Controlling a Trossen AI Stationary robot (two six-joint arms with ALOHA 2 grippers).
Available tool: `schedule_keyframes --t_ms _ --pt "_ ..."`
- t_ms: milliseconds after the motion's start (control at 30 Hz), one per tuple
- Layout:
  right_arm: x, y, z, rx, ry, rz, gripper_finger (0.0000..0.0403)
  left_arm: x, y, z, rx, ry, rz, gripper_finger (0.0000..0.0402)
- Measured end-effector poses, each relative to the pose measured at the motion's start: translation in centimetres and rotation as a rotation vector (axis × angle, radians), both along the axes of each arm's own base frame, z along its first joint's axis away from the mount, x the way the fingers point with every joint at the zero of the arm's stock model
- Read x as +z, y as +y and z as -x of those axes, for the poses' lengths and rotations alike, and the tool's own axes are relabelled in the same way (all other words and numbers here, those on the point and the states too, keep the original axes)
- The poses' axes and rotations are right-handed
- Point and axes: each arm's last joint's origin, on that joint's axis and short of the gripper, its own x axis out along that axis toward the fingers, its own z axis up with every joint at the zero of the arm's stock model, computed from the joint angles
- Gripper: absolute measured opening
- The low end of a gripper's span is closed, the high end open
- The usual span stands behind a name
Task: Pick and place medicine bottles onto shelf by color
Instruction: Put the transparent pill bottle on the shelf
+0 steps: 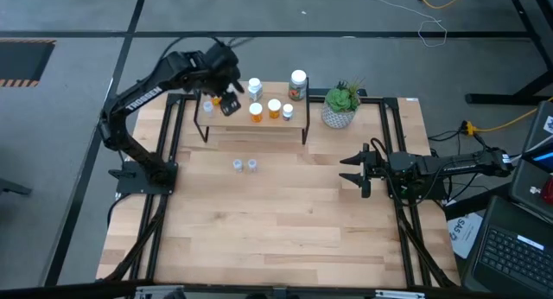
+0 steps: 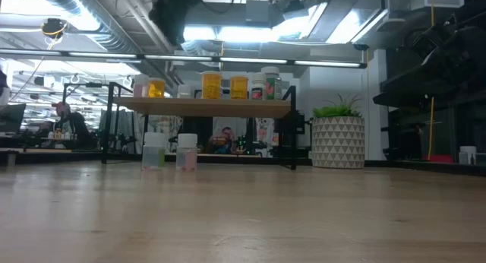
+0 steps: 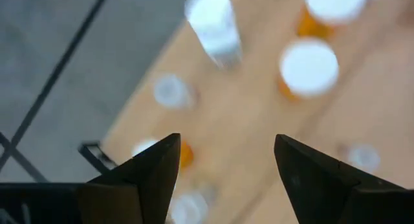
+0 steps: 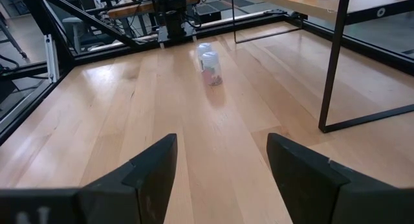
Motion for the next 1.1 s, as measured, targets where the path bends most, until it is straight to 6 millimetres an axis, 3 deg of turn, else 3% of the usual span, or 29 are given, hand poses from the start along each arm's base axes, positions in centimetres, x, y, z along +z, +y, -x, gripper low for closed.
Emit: schedule_keyframes --t_ms 333,567,767,900,1100 --pt "0.0 0.0 0.0 0.000 0.000 0.000 0.0241 -1.0 -4.9 0.7 -0.020 0.200 0.170 0.0245" --pt "0.0 0.0 0.0 0.000 0.000 0.000 0.0241 -2.1 -7.4 1.6 -0.109 0.243 0.177 0.0245" --pt "0.0 0.0 0.0 0.000 0.000 0.000 0.0241 -5.4 -8.7 3.8 -0.109 0.260 0.217 0.0245" --pt "0.0 0.0 0.0 0.000 0.000 0.000 0.0241 -8.5 -10.0 4.5 -0.118 0.153 0.240 0.0245" --pt "0.0 0.0 0.0 0.000 -0.001 0.000 0.0241 -12.0 -12.7 3.9 -0.336 -0.084 0.187 0.0245"
